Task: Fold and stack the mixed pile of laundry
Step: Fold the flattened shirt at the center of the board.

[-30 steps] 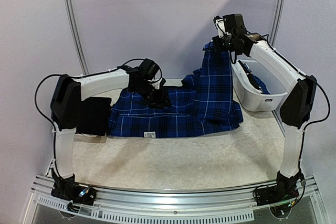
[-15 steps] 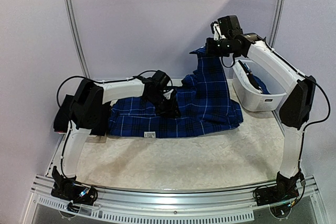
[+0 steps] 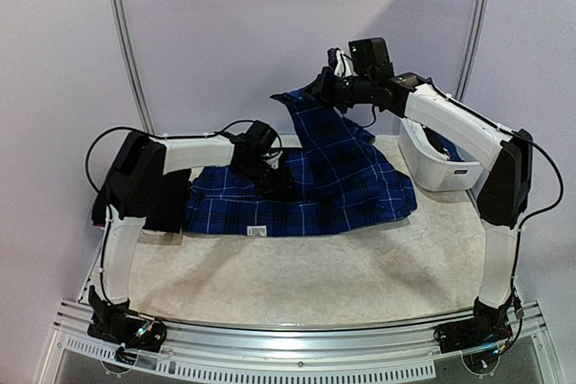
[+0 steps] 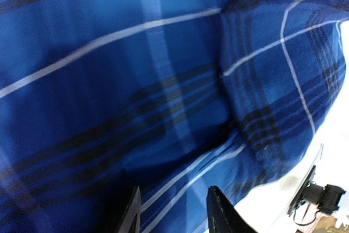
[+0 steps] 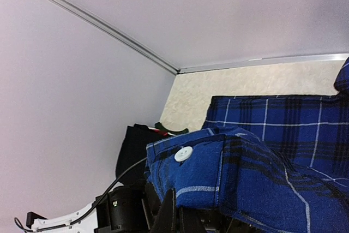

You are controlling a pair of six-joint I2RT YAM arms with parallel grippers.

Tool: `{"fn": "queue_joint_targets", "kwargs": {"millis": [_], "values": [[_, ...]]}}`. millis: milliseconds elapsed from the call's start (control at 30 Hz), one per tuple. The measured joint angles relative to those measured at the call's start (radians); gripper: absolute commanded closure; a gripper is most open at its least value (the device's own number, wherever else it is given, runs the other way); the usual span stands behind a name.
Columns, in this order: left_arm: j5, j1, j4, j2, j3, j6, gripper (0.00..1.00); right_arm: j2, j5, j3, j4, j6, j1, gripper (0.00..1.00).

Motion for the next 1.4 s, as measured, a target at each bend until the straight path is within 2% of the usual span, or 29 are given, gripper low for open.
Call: {"fn": "queue_joint_targets", "kwargs": {"millis": [367, 667, 967, 1033, 1233, 1400], "values": [[-0.066, 0.204, 0.026, -0.458, -0.383, 0.01, 0.51, 0.039, -0.077, -0.167, 0.233, 0.24, 0.065, 1.0], [-0.115, 0.22, -0.03, -0.636, -0.559, 0.008, 0.51, 0.26, -0.138, -0.211, 0.427, 0.41, 0.14, 1.0], [-0.148, 0.233, -0.023, -0.834, -0.694, -0.125, 0.49, 0.417, -0.145, -0.167, 0.56, 0.528, 0.205, 1.0], [-0.15, 0.233, -0.021, -0.852, -0.727, -0.173, 0.49, 0.45, -0.151, -0.142, 0.603, 0.55, 0.226, 0.94], [-0.158, 0.235, -0.016, -0.858, -0.768, -0.307, 0.49, 0.505, -0.208, -0.141, 0.674, 0.591, 0.262, 0.58], [-0.16, 0.236, 0.01, -0.859, -0.768, -0.383, 0.5, 0.502, -0.26, -0.164, 0.66, 0.534, 0.264, 0.35]]}}
